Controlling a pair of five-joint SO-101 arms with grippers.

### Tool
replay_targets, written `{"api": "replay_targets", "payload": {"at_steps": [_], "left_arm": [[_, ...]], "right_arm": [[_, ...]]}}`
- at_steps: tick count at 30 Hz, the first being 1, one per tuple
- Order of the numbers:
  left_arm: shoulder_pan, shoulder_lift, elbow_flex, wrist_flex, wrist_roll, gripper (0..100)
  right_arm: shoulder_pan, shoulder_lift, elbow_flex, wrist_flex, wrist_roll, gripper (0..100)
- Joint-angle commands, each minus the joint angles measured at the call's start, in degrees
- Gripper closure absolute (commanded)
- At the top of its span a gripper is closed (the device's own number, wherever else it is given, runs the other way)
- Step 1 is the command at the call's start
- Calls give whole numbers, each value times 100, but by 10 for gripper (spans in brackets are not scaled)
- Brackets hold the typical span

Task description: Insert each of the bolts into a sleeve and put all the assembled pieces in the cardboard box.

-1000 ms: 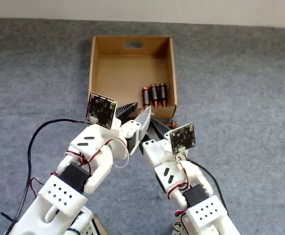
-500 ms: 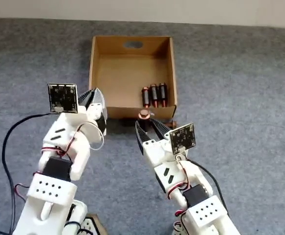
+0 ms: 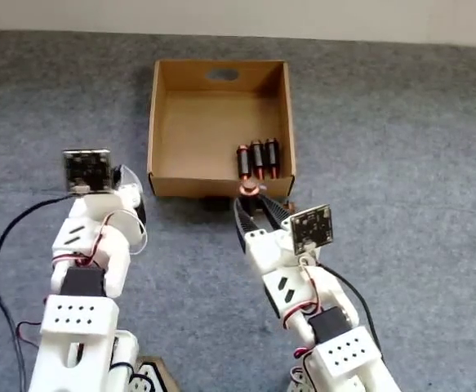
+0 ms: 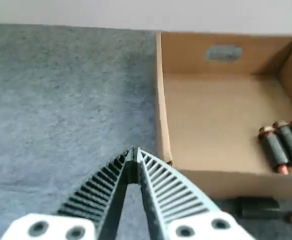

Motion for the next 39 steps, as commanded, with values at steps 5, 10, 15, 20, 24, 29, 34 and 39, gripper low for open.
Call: {"api": "replay_targets", "payload": {"at_steps": [5,10,15,20,24,29,34,39], "left_arm": [[-75,-92,505,-378,105,989],[-66,-92,989,-923,114,989],[-31,-92,1349,-1380,132,989],[-31,-92,1376,-1451,132,989],[-31,-92,1385,-1451,132,989],[-31,-92,1385,-1442,132,989],[-31,-84,1393,-1442,132,989],[-31,-84,1393,-1442,132,989]], "right_arm": [[593,-92,40,-84,-35,991],[602,-92,-136,-75,-35,991],[602,-92,-514,-13,-26,991],[558,-66,-1525,1209,-26,991],[558,-48,-2782,1974,-26,991],[558,84,-3802,2185,-53,991],[558,1112,-4426,2185,-62,991],[558,2721,-5182,2193,-62,991]]}}
